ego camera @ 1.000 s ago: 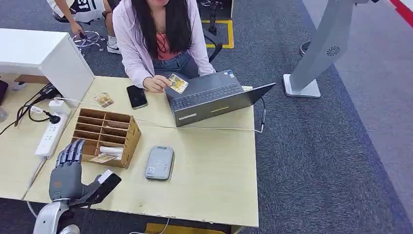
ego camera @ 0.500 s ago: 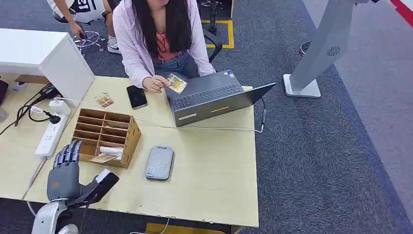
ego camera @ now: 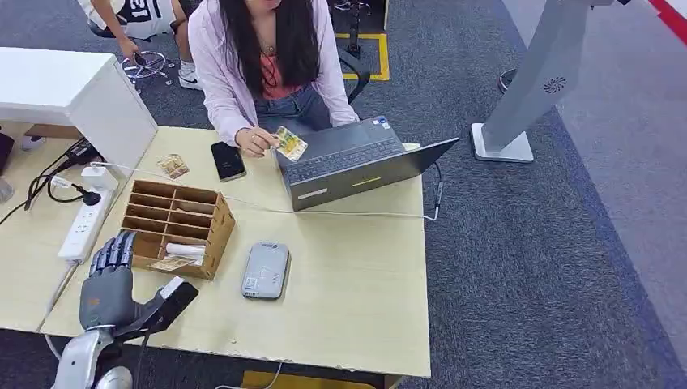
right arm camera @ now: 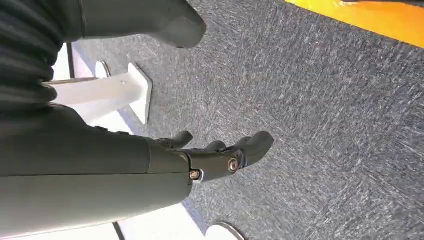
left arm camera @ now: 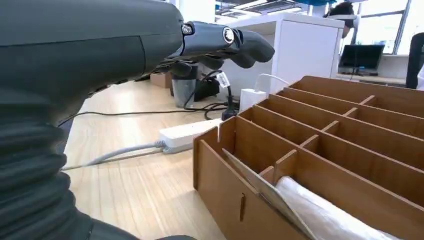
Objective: Pass the card to the sensor for recognition and then transmit it.
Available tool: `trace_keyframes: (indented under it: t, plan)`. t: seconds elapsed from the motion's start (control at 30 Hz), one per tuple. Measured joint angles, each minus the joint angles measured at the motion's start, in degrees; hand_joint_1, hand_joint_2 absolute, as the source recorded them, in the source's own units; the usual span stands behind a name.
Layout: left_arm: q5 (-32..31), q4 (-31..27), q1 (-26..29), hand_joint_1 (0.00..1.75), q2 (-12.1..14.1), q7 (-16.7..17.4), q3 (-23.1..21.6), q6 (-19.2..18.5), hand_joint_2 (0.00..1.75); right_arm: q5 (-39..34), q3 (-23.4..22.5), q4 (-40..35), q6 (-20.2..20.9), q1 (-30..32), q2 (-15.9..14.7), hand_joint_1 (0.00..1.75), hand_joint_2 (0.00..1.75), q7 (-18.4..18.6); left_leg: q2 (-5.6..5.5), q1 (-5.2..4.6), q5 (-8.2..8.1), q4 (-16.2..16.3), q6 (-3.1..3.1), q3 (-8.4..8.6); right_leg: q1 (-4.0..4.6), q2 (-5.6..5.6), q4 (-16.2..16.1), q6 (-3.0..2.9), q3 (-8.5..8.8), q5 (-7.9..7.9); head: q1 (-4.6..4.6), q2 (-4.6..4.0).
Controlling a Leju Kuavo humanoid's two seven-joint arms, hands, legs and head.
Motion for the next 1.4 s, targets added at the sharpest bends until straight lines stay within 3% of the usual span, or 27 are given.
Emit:
trace_keyframes:
  t: [0.47,1.23,1.27,1.4]
  plan:
    - [-1.51,4.17,-2.81,0.0,-2.12,-0.7,0.13,-0.07,1.75,0.44,0.94,0.0,0.09,-0.04,0.0,0.0,1.75,-0.07,0.0,0.0,0.0,0.0,0.0,0.0,0.0,0.01,0.0,0.0,0.0,0.0,0.0,0.0]
    - [-2.23,6.23,-4.05,0.0,-3.19,-0.7,0.13,-0.22,1.75,0.63,1.16,0.0,0.17,-0.07,0.0,0.0,1.75,-0.06,0.0,0.0,0.0,0.0,0.0,0.0,0.0,0.01,0.0,0.0,-0.01,0.0,0.0,0.0]
    - [-2.27,6.36,-4.1,1.75,-3.26,-0.7,0.13,-0.24,1.75,0.63,1.16,0.0,0.17,-0.07,0.0,0.0,1.75,-0.07,0.0,0.0,0.0,0.0,0.0,0.0,0.0,0.01,0.0,0.0,-0.01,0.0,0.0,0.0]
    - [-2.4,6.51,-4.11,1.75,-3.5,-0.9,0.13,-0.24,1.75,0.72,1.18,0.02,0.28,-0.08,0.0,0.0,1.75,-0.07,0.0,0.0,0.0,0.0,0.0,0.0,0.0,0.01,0.0,0.0,-0.01,0.0,0.0,0.0]
